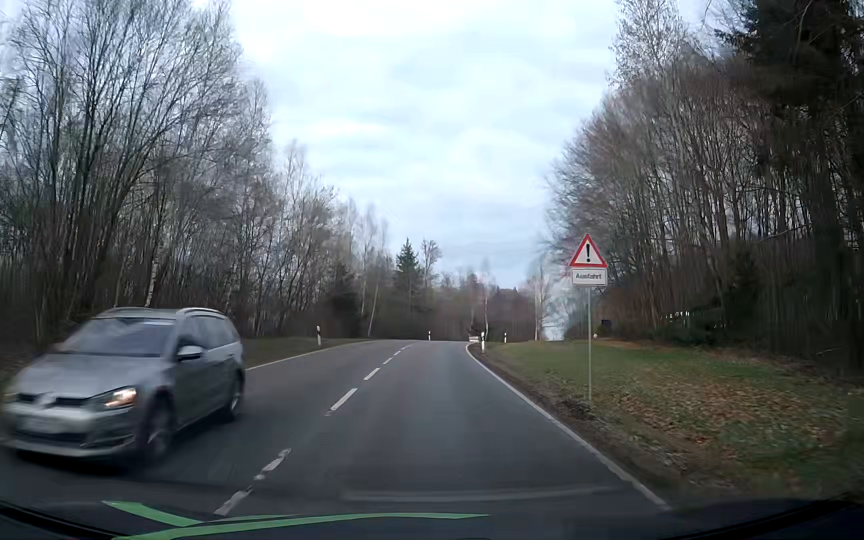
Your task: Follow the waypoints while adhering to traffic rules and regulations
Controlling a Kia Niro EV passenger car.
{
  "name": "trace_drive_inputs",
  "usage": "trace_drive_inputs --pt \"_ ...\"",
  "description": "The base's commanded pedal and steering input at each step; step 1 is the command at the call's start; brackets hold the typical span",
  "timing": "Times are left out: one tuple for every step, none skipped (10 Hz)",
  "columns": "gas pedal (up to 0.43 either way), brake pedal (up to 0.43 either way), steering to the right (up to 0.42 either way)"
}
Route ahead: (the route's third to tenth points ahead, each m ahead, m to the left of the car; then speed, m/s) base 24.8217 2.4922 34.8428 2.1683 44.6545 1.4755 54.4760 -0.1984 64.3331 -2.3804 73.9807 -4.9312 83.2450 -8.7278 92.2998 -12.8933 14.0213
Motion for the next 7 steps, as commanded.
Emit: trace_drive_inputs --pt "0.197 0.000 0.005" --pt "0.197 0.000 0.005" --pt "0.197 0.000 0.005" --pt "0.197 0.000 0.005" --pt "0.197 0.000 0.004" --pt "0.197 0.000 0.004" --pt "0.197 0.000 0.004"
